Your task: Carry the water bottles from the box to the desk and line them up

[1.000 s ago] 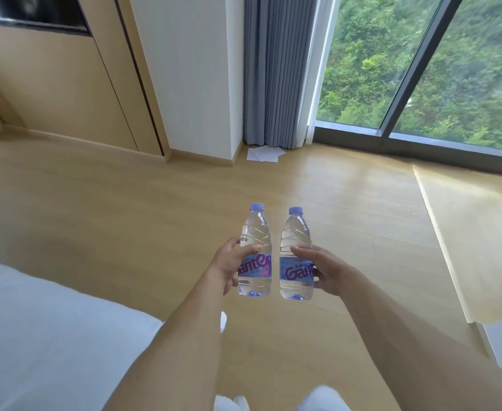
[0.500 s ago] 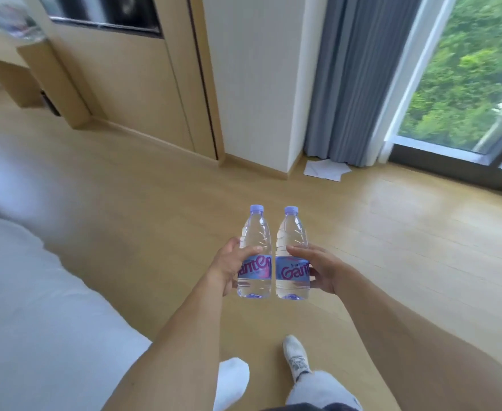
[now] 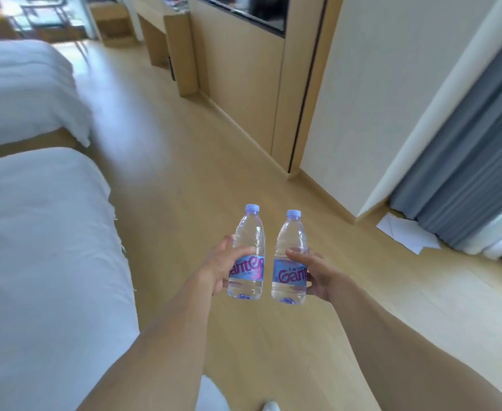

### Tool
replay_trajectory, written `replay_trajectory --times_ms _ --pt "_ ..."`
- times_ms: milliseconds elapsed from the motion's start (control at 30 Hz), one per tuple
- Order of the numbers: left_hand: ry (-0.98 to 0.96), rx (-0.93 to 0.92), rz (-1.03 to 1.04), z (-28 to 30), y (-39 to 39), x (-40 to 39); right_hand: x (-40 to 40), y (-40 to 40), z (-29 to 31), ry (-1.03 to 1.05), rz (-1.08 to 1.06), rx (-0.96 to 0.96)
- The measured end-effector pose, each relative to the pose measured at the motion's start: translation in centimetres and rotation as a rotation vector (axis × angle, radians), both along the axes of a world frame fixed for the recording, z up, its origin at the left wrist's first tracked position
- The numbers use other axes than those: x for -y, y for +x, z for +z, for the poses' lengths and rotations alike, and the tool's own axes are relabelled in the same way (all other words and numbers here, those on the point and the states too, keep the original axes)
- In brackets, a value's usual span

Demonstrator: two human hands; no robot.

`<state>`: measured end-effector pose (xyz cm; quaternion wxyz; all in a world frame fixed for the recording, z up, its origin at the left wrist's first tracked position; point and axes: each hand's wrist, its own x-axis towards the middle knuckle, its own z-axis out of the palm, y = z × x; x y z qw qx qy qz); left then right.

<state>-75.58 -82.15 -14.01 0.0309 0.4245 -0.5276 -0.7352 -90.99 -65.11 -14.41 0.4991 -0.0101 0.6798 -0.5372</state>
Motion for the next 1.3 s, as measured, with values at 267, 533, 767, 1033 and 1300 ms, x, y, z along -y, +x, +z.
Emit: replay_trajectory --times_ms 267,533,767,1033,1300 --pt "-0.024 0.019 0.156 -0.8 -1.7 10.4 12.8 -3.9 -0.2 0.001 0.141 -0.026" --pt "-0.001 -0.006 0.174 -0.6 -5.0 25.2 29.0 -7.6 0.7 0.001 0.235 -0.06" --pt "-0.017 -0.025 0.199 0.5 -7.3 35.8 40.5 -9.5 1.6 -0.029 0.273 -0.066" --pt "-0.029 0.015 0.263 -0.2 -10.4 45.1 51.6 -13.2 0.3 -0.027 0.35 -0.034" --pt "-0.079 0.032 0.388 0.3 -16.0 57.2 66.2 -19.6 -1.4 -0.061 0.481 0.019"
